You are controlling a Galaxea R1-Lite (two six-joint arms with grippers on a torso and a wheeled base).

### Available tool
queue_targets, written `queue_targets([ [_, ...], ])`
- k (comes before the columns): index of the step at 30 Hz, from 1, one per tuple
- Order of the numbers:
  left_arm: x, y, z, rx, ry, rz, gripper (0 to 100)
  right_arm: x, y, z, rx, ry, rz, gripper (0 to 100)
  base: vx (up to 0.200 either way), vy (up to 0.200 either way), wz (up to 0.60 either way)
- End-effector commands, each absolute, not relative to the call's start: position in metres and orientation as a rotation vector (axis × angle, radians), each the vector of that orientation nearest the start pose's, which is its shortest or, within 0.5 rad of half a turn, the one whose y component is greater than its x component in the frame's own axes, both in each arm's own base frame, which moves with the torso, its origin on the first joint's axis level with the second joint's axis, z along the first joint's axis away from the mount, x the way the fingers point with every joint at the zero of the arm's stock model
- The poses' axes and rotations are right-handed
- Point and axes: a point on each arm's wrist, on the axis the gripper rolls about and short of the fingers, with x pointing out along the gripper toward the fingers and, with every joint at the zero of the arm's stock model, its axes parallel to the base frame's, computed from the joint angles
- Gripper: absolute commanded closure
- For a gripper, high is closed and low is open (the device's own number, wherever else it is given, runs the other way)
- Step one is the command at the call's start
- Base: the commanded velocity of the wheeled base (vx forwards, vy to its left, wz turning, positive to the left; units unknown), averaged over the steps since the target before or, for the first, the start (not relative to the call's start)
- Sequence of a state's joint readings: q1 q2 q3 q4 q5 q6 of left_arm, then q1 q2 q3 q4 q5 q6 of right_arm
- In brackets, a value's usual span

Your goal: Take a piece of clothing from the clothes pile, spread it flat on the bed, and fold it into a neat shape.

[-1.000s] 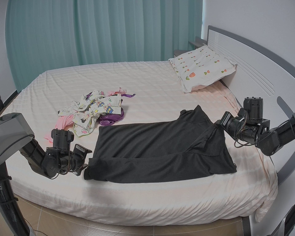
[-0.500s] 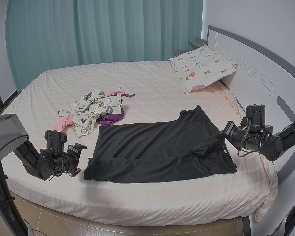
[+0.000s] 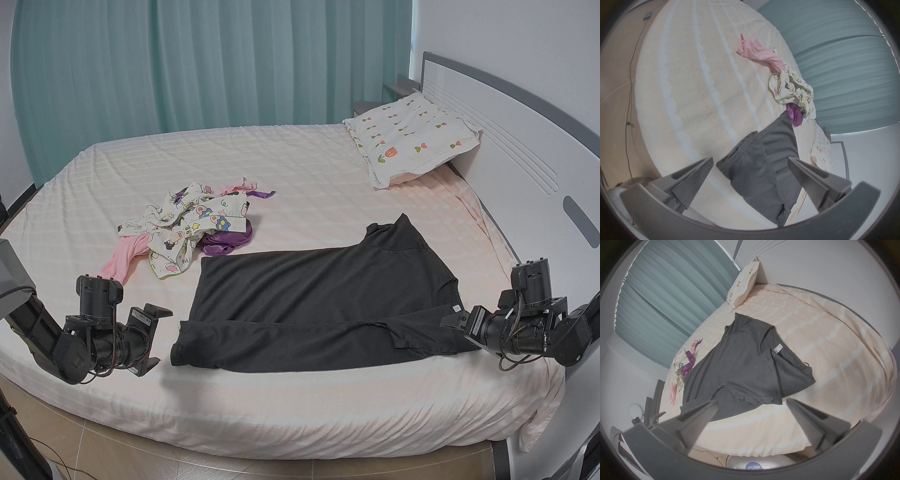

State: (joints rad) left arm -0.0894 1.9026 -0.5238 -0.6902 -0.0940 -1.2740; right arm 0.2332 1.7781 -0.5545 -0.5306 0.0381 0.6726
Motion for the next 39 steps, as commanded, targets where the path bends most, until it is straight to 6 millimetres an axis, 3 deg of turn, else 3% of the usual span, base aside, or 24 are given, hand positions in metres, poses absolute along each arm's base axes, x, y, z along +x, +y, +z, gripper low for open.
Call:
queue_targets([
  [1,0.269,-0.031,0.069,-1.214,0.702,0.262,0,0.256,0.058,0.092,0.592,0.728,0.023,0,0.000,0.000,0.00],
  [8,0.265,-0.033,0.069,-1.205,0.714,0.258,0,0.240,0.051,0.097,0.633,0.657,0.037,0,0.000,0.000,0.00],
  [16,0.262,-0.031,0.064,-1.172,0.732,0.265,0,0.238,0.044,0.093,0.680,0.661,0.095,0,0.000,0.000,0.00],
  [31,0.257,-0.027,0.060,-1.192,0.773,0.252,0,0.234,0.040,0.097,0.686,0.645,0.089,0,0.000,0.200,0.00],
  [39,0.256,-0.028,0.061,-1.189,0.777,0.238,0,0.234,0.041,0.097,0.683,0.645,0.091,0,0.000,0.000,0.00],
])
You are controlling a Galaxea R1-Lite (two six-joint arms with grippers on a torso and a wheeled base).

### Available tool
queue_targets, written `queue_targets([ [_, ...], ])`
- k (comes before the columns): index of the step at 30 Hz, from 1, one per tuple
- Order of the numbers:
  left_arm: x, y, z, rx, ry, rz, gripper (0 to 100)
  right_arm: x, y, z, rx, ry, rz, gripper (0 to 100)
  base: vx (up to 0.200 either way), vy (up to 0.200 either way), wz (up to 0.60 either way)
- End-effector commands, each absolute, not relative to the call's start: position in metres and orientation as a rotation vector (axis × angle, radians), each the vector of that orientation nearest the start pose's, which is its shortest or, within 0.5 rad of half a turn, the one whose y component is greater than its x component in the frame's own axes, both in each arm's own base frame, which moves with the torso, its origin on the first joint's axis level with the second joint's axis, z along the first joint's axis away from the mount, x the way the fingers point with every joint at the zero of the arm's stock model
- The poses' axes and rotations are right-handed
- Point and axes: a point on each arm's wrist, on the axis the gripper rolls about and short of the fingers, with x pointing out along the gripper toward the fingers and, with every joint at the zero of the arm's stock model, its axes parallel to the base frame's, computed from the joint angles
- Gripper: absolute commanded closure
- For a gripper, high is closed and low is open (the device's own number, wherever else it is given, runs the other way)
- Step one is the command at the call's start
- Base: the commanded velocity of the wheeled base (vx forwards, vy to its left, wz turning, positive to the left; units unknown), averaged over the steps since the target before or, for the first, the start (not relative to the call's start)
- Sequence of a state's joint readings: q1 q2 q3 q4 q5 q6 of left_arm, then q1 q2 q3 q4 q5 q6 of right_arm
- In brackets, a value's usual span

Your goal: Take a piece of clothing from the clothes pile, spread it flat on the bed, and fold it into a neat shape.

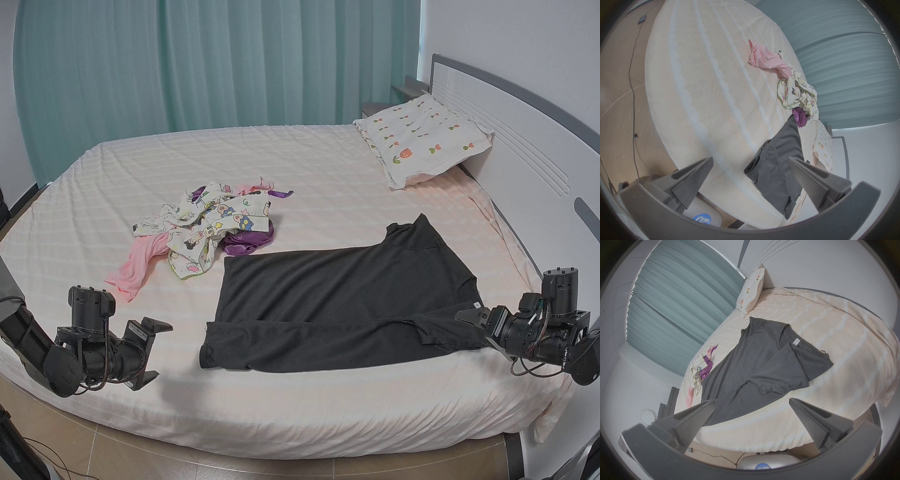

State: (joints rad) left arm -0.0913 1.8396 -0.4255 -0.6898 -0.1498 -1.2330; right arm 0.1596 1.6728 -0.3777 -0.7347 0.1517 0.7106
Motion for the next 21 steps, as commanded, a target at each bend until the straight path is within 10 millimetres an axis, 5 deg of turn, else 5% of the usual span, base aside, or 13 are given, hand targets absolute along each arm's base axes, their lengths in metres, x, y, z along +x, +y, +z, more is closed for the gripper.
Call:
queue_targets([
  [1,0.256,-0.028,0.061,-1.191,0.782,0.234,0,0.234,0.041,0.097,0.683,0.645,0.091,0,0.000,0.000,0.00],
  [13,0.257,-0.044,0.063,-1.181,0.824,0.151,0,0.234,0.041,0.096,0.683,0.650,0.090,0,0.200,0.000,0.00],
  [21,0.277,-0.071,0.061,-1.121,0.845,0.068,0,0.234,0.041,0.095,0.683,0.651,0.088,0,0.000,0.000,0.00],
])
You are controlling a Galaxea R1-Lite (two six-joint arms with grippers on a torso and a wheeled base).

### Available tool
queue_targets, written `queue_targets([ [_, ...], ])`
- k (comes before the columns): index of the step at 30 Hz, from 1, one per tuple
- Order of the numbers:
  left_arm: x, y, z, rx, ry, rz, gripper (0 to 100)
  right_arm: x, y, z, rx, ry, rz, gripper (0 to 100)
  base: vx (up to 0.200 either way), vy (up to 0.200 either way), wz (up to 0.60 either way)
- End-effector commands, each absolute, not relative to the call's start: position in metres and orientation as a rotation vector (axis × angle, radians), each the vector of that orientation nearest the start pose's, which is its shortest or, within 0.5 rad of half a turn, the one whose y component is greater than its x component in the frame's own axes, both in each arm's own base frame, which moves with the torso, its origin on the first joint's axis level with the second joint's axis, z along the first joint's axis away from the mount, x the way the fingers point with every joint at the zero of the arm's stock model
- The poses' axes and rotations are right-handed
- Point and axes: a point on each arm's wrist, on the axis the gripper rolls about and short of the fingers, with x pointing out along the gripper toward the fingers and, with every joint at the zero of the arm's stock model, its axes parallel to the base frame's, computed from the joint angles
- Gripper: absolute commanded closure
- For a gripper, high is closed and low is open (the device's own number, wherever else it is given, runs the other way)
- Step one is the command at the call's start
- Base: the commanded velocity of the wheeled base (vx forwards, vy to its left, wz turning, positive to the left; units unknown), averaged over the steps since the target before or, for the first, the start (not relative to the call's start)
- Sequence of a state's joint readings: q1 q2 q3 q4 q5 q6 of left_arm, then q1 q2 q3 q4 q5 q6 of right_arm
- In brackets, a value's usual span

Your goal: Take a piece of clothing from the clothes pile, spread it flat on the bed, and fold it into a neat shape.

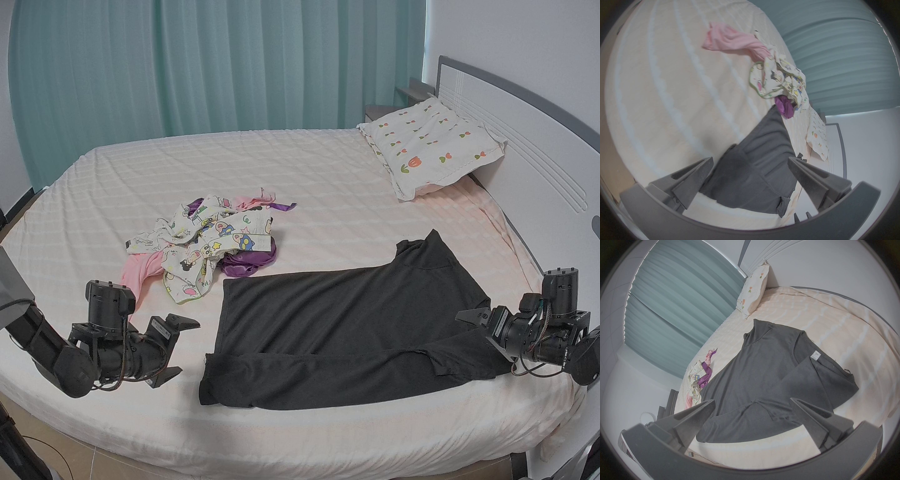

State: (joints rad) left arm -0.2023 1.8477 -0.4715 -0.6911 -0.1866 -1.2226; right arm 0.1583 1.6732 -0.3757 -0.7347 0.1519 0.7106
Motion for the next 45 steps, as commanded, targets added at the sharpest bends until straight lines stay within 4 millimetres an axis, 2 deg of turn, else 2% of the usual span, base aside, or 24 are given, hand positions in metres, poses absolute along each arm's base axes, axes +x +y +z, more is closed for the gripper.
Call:
queue_targets([
  [1,0.282,-0.072,0.061,-1.101,0.834,0.057,0,0.234,0.041,0.095,0.683,0.651,0.088,0,0.000,0.000,0.00],
  [4,0.290,-0.074,0.057,-1.010,0.840,0.025,0,0.233,0.041,0.094,0.680,0.657,0.087,0,0.000,0.000,0.00],
  [9,0.290,-0.080,0.044,-0.885,0.887,-0.015,0,0.233,0.041,0.094,0.677,0.654,0.086,0,0.000,0.000,0.00],
  [10,0.290,-0.084,0.036,-0.844,0.920,-0.027,0,0.233,0.040,0.095,0.678,0.652,0.083,0,0.000,0.000,0.00],
  [17,0.293,-0.092,0.025,-0.823,0.954,-0.043,0,0.234,0.040,0.092,0.678,0.662,0.081,0,0.000,0.000,0.00],
  [26,0.296,-0.093,0.027,-0.816,0.935,-0.046,0,0.235,0.040,0.091,0.678,0.666,0.082,0,0.000,0.000,0.00],
  [27,0.297,-0.094,0.028,-0.817,0.930,-0.050,100,0.235,0.040,0.091,0.678,0.668,0.082,0,0.000,0.000,0.00],
  [33,0.298,-0.094,0.019,-0.813,0.952,-0.037,100,0.237,0.040,0.086,0.675,0.685,0.070,0,0.000,0.000,0.00],
  [41,0.301,-0.087,0.023,-0.845,0.908,-0.024,100,0.238,0.039,0.086,0.673,0.682,0.062,0,0.000,0.000,0.00],
  [45,0.300,-0.086,0.023,-0.882,0.898,-0.007,100,0.240,0.031,0.089,0.678,0.656,0.037,0,0.000,0.000,0.00],
])
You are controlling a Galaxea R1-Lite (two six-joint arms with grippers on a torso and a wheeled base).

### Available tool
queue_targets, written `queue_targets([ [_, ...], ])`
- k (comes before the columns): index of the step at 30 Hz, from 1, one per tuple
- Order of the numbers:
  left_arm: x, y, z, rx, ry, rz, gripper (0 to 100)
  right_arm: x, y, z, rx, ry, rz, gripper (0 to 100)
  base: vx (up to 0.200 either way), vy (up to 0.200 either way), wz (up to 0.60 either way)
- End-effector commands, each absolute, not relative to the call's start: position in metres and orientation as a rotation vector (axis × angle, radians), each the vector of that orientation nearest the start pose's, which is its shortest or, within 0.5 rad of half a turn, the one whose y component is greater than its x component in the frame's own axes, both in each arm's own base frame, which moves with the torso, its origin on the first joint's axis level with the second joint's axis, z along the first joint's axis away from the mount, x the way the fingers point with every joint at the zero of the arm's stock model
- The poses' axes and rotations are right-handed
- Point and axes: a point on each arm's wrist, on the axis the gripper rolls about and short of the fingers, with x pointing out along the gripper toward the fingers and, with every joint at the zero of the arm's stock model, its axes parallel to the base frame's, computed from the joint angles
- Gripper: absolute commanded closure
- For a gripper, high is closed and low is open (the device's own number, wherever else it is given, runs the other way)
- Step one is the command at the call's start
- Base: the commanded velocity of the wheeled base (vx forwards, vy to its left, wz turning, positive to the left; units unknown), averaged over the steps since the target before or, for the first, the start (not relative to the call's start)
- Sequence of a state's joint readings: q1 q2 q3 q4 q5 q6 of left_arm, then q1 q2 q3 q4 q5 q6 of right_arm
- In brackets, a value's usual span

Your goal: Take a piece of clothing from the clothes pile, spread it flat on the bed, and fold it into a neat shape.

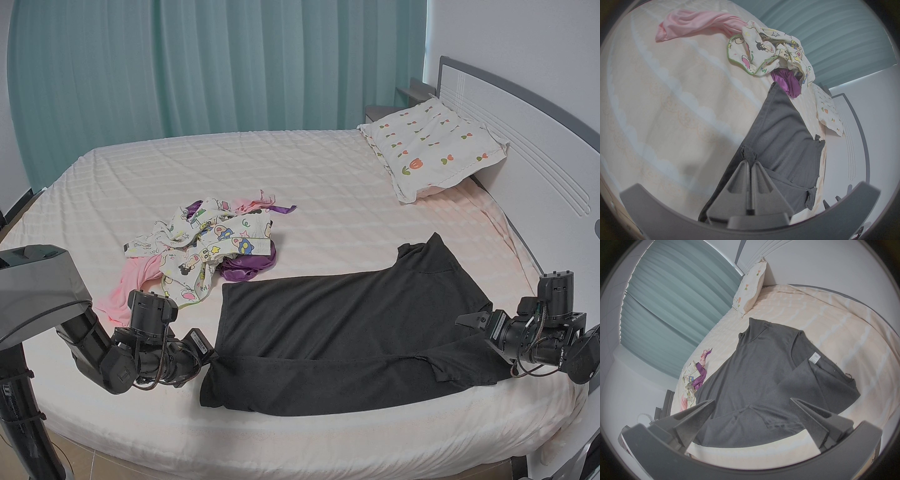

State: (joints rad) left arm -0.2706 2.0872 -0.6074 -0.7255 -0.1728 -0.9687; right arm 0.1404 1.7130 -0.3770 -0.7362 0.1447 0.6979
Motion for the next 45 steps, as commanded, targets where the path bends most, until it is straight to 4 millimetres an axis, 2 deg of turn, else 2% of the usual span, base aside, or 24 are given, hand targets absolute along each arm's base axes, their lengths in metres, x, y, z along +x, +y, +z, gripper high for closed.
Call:
queue_targets([
  [1,0.300,-0.084,0.023,-0.891,0.897,0.000,100,0.242,0.026,0.092,0.678,0.636,0.027,0,0.000,0.000,0.00],
  [5,0.299,-0.083,0.022,-0.901,0.903,0.004,100,0.252,0.017,0.097,0.664,0.594,0.019,0,0.000,0.000,0.00],
  [7,0.298,-0.084,0.021,-0.900,0.909,0.007,100,0.263,0.002,0.087,0.597,0.603,-0.012,0,0.000,0.000,0.00],
  [9,0.298,-0.084,0.022,-0.902,0.907,0.003,100,0.265,-0.010,0.082,0.546,0.614,0.002,0,0.000,0.000,0.00],
  [12,0.298,-0.084,0.025,-0.921,0.900,0.008,100,0.267,-0.021,0.073,0.546,0.650,0.091,0,0.000,0.000,0.00],
  [16,0.298,-0.084,0.027,-0.948,0.888,0.002,100,0.279,-0.039,0.065,0.535,0.653,0.117,0,0.000,0.000,0.00],
  [17,0.299,-0.083,0.027,-0.949,0.884,-0.001,100,0.286,-0.050,0.054,0.511,0.669,0.131,0,0.000,0.000,0.00],
  [21,0.299,-0.083,0.027,-0.950,0.881,-0.002,100,0.290,-0.064,0.034,0.495,0.703,0.240,0,0.000,0.000,0.00],
  [24,0.299,-0.083,0.027,-0.950,0.881,-0.002,100,0.293,-0.070,0.029,0.498,0.696,0.270,0,0.000,0.000,0.00],
  [25,0.299,-0.083,0.028,-0.948,0.877,-0.001,100,0.300,-0.079,0.026,0.488,0.669,0.282,0,0.000,0.000,0.00],
  [32,0.297,-0.081,0.029,-0.949,0.876,0.008,100,0.316,-0.085,0.018,0.486,0.657,0.302,0,0.000,0.000,0.00],
  [45,0.297,-0.079,0.028,-0.953,0.878,0.013,100,0.313,-0.086,0.005,0.467,0.681,0.364,0,0.000,0.000,0.00],
])
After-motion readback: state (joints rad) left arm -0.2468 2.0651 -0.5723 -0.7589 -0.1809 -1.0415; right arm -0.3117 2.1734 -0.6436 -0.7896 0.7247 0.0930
